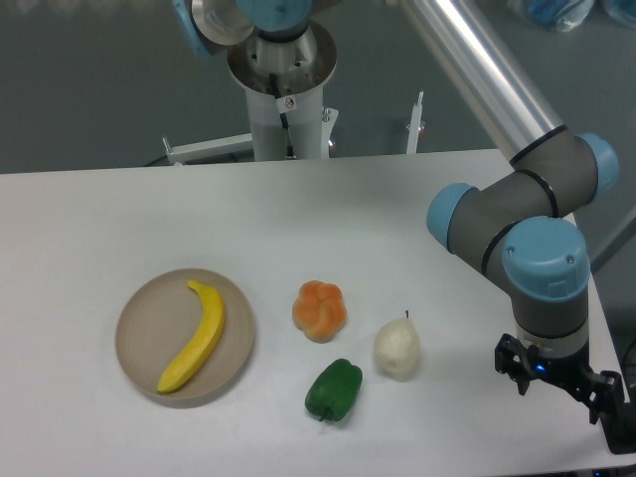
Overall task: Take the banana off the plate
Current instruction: 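Move the open gripper over the yellow banana on the plate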
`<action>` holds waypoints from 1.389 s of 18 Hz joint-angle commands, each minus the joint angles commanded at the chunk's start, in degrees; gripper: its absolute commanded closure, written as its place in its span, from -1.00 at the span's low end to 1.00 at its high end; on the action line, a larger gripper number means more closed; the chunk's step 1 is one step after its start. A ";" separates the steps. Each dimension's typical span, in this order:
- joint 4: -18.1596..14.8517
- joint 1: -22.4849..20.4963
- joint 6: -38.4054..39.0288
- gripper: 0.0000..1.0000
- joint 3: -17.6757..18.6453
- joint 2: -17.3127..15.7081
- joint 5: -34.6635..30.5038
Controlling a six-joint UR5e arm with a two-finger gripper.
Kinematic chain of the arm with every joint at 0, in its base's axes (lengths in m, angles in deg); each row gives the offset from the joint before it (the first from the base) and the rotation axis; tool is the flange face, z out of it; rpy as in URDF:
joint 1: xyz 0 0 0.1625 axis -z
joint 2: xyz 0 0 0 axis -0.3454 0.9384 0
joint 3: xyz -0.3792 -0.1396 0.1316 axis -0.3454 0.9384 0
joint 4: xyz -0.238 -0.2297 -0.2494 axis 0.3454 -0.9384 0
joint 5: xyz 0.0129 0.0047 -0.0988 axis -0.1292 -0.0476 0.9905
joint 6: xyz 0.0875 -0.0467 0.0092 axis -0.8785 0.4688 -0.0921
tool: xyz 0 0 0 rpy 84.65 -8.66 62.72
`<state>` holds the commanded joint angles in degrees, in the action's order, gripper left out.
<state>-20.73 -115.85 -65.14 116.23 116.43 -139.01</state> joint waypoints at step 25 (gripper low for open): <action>-0.79 1.84 15.72 -1.00 16.68 -11.76 3.87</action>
<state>-21.52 -114.00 -49.42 132.92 104.66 -135.14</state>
